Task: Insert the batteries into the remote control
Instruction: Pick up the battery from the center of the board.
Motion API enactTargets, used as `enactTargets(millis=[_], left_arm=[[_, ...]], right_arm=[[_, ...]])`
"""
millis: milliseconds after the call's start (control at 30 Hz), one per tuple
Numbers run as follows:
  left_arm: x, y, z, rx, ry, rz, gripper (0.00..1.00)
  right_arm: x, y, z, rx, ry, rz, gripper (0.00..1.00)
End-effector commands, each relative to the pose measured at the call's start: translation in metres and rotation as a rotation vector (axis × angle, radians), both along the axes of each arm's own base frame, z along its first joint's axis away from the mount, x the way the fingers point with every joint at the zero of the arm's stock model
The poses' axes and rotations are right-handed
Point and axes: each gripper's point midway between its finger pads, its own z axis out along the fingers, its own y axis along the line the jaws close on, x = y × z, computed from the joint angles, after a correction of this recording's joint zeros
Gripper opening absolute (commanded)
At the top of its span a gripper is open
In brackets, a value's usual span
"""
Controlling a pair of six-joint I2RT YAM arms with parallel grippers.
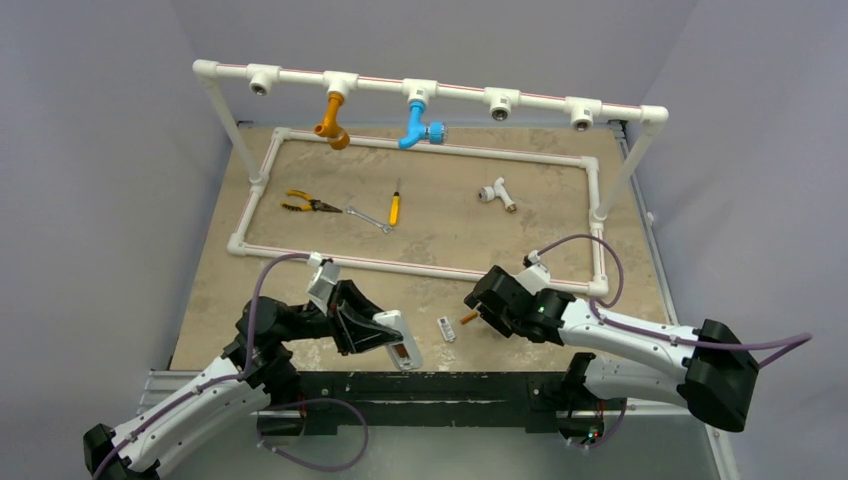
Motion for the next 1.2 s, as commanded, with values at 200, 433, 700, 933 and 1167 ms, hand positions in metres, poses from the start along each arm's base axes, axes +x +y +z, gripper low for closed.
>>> enactTargets(millis=[200,433,700,933,1167], left_arm=[[0.000,0.001,0.008,-0.008,-0.057,0.004,0.00],[0.011,-0.001,-0.002,0.026,-0.004,0.059,0.00],[0.014,0.001,-0.005,0.036,0.015,0.083,0.00],[0.016,0.003,-0.009,0.042,0.022,0.109,0.00],[0.018,0.004,-0.012,0.040,0.023,0.119,0.00]], right_arm=[[0.016,-0.010,0.036,-0.069,-0.130,0.024,0.67],[0.009,-0.008,0.024,-0.026,-0.046,-0.049,0.68],[0.001,0.017,0.001,0.006,0.102,-0.073,0.68],[0.004,0.024,-0.003,0.003,0.119,-0.087,0.57],[0.002,0.023,-0.004,-0.054,0.153,-0.083,0.46]])
